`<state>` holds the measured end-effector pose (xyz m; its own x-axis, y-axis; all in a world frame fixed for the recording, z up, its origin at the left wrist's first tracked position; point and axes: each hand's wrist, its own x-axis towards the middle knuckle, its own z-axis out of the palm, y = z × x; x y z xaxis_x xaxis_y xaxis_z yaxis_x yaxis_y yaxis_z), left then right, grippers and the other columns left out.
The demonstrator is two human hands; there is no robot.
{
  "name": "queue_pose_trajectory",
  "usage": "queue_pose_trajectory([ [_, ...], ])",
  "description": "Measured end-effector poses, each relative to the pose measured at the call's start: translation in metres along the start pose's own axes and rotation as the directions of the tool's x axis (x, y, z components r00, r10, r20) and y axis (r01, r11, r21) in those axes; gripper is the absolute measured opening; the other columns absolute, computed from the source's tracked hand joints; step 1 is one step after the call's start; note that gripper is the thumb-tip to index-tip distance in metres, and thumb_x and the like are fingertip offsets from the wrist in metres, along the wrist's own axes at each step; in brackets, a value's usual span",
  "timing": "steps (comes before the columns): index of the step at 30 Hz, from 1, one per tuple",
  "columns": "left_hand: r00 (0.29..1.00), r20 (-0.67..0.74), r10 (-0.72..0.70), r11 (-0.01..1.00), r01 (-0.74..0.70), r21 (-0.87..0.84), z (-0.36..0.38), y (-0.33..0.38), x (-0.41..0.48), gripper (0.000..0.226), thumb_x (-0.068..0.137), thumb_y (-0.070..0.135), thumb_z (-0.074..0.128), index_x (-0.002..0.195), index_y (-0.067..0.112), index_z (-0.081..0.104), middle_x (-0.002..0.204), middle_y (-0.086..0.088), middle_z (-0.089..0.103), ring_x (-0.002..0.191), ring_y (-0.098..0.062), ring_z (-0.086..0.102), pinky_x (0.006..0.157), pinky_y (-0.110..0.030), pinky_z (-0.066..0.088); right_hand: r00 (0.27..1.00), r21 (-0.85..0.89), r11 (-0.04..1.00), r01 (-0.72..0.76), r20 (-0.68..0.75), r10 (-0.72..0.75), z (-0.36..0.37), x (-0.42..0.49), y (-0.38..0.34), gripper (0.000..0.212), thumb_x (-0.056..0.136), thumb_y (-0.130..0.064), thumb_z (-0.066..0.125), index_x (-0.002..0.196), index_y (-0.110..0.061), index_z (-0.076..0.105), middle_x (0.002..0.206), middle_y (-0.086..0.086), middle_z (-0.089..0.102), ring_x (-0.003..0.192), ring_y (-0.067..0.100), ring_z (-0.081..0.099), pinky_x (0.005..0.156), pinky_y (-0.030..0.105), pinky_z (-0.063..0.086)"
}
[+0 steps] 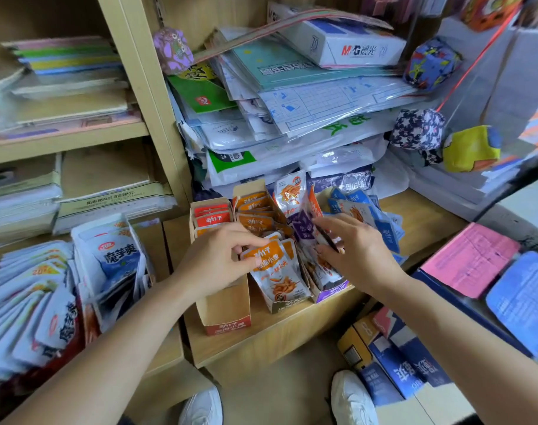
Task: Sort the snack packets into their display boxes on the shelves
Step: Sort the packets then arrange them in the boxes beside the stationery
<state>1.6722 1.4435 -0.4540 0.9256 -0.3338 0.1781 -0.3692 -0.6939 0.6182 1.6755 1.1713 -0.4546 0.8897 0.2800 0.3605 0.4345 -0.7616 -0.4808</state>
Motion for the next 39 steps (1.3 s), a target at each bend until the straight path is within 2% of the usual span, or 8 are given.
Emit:
queue_pose_trajectory([
  [3, 1.0, 0.02, 0.005, 1.0, -0.005, 0.017, 0.006, -0.003, 0.0, 0.042, 0.085, 0.029, 0.079, 0.124, 0.04, 0.068, 0.098, 0.02, 0.054, 0.093, -0.004, 0.05, 0.081, -0.032, 0.047, 0.993, -0.091, 0.995, 0.05, 0.108, -0.04, 0.004, -0.006, -0.014, 0.046, 0.093, -0.038, 0.067, 0.135, -0.02, 0.061, 0.128, -0.003, 0.066, 0.11, 0.02, 0.061, 0.086, 0.042, 0.057],
  [9, 0.996, -0.069, 0.058, 0.992, -0.049, 0.118, 0.005, -0.001, -0.008, 0.042, 0.083, 0.032, 0.081, 0.122, 0.04, 0.068, 0.097, 0.023, 0.05, 0.091, -0.001, 0.051, 0.072, -0.022, 0.043, 0.939, -0.345, 0.939, -0.012, 0.317, 0.129, 0.019, -0.014, -0.033, 0.093, 0.086, -0.079, 0.045, 0.157, -0.024, 0.022, 0.157, -0.008, 0.037, 0.144, 0.022, 0.033, 0.107, 0.044, 0.045],
  [13, 0.982, -0.182, 0.04, 0.995, -0.023, 0.094, -0.011, -0.005, -0.013, 0.039, 0.082, 0.031, 0.08, 0.118, 0.035, 0.067, 0.094, 0.021, 0.061, 0.083, 0.001, 0.056, 0.068, -0.021, 0.045, 0.97, -0.441, 0.898, 0.003, 0.219, 0.105, 0.033, -0.013, -0.037, 0.089, 0.084, -0.071, 0.056, 0.151, -0.018, 0.033, 0.146, 0.001, 0.05, 0.133, 0.029, 0.048, 0.11, 0.044, 0.041],
  [18, 0.861, -0.502, 0.082, 0.904, 0.147, 0.401, -0.048, -0.026, -0.016, 0.015, 0.086, 0.017, 0.075, 0.101, 0.02, 0.075, 0.09, 0.006, 0.071, 0.092, -0.02, 0.058, 0.08, -0.039, 0.041, 0.977, -0.404, 0.914, -0.047, 0.174, 0.127, 0.039, -0.014, -0.039, 0.09, 0.08, -0.059, 0.069, 0.15, -0.021, 0.026, 0.151, 0.003, 0.041, 0.135, 0.03, 0.043, 0.109, 0.045, 0.04],
  [23, 0.946, -0.323, -0.04, 0.787, 0.229, 0.572, -0.031, -0.028, -0.019, 0.044, 0.083, 0.046, 0.075, 0.124, 0.03, 0.07, 0.125, 0.01, 0.069, 0.123, -0.022, 0.048, 0.096, -0.044, 0.027, 0.976, -0.338, 0.938, 0.078, 0.217, -0.003, 0.04, -0.015, -0.046, 0.109, 0.082, -0.047, 0.073, 0.157, -0.039, -0.006, 0.167, 0.003, 0.005, 0.149, 0.033, 0.016, 0.116, 0.053, 0.025],
  [30, 0.954, -0.281, -0.11, 0.697, 0.275, 0.662, -0.016, -0.03, -0.015, 0.055, 0.075, 0.047, 0.078, 0.123, 0.022, 0.069, 0.131, -0.001, 0.056, 0.125, -0.032, 0.038, 0.096, -0.053, 0.032, 0.955, -0.368, 0.912, 0.178, 0.287, -0.071, 0.045, -0.015, -0.05, 0.089, 0.086, -0.046, 0.071, 0.155, -0.042, 0.015, 0.167, 0.002, 0.017, 0.146, 0.04, 0.029, 0.108, 0.059, 0.033],
  [35, 0.945, -0.305, -0.118, 0.794, 0.274, 0.543, -0.026, -0.024, -0.017, 0.027, 0.068, 0.048, 0.084, 0.081, 0.036, 0.063, 0.118, 0.013, 0.054, 0.119, -0.023, 0.038, 0.091, -0.046, 0.028, 0.964, -0.362, 0.919, 0.158, 0.26, -0.063, 0.045, -0.011, -0.052, 0.09, 0.077, -0.04, 0.082, 0.148, -0.033, 0.029, 0.161, 0.005, 0.029, 0.14, 0.037, 0.037, 0.106, 0.057, 0.039],
  [39, 0.977, -0.142, -0.16, 0.885, 0.206, 0.418, -0.042, -0.016, -0.031, 0.031, 0.067, 0.047, 0.086, 0.063, 0.033, 0.059, 0.106, 0.027, 0.055, 0.109, -0.011, 0.04, 0.09, -0.04, 0.026, 0.966, -0.319, 0.935, 0.158, 0.246, -0.079, 0.045, -0.011, -0.049, 0.087, 0.078, -0.04, 0.081, 0.147, -0.032, 0.028, 0.162, 0.006, 0.028, 0.141, 0.035, 0.034, 0.109, 0.056, 0.037],
])
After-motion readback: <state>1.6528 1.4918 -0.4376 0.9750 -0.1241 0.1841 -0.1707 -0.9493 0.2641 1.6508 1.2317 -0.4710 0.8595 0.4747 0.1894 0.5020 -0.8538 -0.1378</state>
